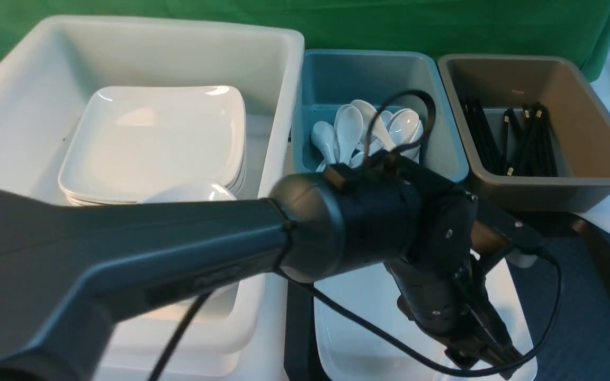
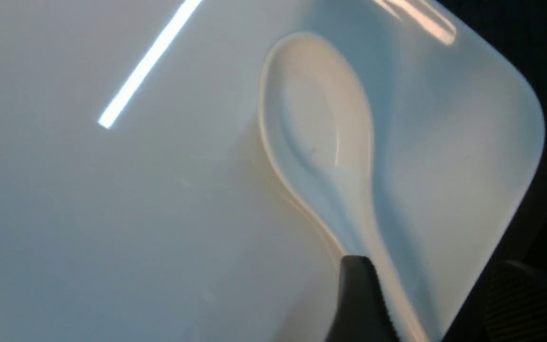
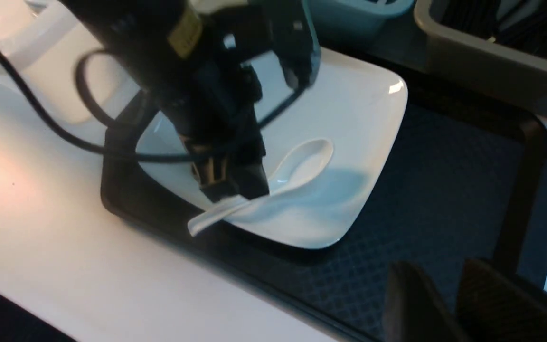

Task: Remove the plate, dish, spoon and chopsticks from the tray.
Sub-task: Use the left arm to grab a soup spoon from the plate

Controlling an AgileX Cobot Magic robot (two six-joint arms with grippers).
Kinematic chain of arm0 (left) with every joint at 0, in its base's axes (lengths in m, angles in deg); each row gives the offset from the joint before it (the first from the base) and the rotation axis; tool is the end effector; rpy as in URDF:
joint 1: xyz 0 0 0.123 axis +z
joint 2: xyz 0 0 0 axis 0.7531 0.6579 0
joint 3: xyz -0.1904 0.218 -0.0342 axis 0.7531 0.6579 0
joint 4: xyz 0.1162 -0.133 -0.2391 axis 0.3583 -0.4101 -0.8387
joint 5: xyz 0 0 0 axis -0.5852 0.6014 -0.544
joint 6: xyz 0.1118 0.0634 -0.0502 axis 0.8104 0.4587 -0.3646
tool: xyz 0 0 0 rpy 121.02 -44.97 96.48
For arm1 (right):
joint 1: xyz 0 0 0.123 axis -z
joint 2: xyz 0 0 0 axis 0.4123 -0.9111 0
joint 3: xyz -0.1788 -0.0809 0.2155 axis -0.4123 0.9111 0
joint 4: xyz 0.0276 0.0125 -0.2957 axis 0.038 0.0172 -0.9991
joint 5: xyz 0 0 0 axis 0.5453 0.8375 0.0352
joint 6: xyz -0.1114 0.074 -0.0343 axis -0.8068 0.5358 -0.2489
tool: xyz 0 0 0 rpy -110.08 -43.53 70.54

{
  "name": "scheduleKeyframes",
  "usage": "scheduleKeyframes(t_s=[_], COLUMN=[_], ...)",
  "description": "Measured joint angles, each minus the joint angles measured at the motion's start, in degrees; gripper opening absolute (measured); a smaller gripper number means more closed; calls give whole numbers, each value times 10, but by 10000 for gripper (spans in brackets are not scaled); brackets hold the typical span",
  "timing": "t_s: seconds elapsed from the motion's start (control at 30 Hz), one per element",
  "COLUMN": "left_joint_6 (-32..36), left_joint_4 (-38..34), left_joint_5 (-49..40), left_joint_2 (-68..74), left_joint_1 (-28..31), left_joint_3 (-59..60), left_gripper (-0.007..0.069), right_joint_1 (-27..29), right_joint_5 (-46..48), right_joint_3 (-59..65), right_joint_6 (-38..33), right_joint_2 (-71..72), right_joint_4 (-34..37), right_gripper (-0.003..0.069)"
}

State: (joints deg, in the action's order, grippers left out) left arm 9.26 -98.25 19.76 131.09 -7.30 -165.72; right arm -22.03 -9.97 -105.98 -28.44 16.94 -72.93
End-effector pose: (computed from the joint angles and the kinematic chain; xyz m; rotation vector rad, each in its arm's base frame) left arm 0.2611 -0.4230 0.1404 1.3015 2.5266 -0.4412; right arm 0.0909 0.0462 0.3895 -0.4777 2.0555 0.3550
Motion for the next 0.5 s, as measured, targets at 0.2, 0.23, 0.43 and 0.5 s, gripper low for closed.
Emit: scheduleKeyframes(t_s=[0.2,0.23,0.43,0.5], left_joint_6=[-1,-1,0,1], left_joint_4=[23,29,48,50], left_joint_5=[-10,-9,-11,-13], left_joint_2=[25,29,50,52], left_joint_1=[0,0,-1,-1], left_joint_3=[-2,-2,-6,-8], left_gripper=[450,444,337,293], right_joint_1=[0,0,0,0], right_joint_5=[0,0,0,0], right_joint_3=[0,0,0,0], right_joint_6=[-12,-12,-16,-16], right_joint_2=[2,2,2,2], right_joint_4=[2,2,4,4], right_gripper=[189,190,199,200])
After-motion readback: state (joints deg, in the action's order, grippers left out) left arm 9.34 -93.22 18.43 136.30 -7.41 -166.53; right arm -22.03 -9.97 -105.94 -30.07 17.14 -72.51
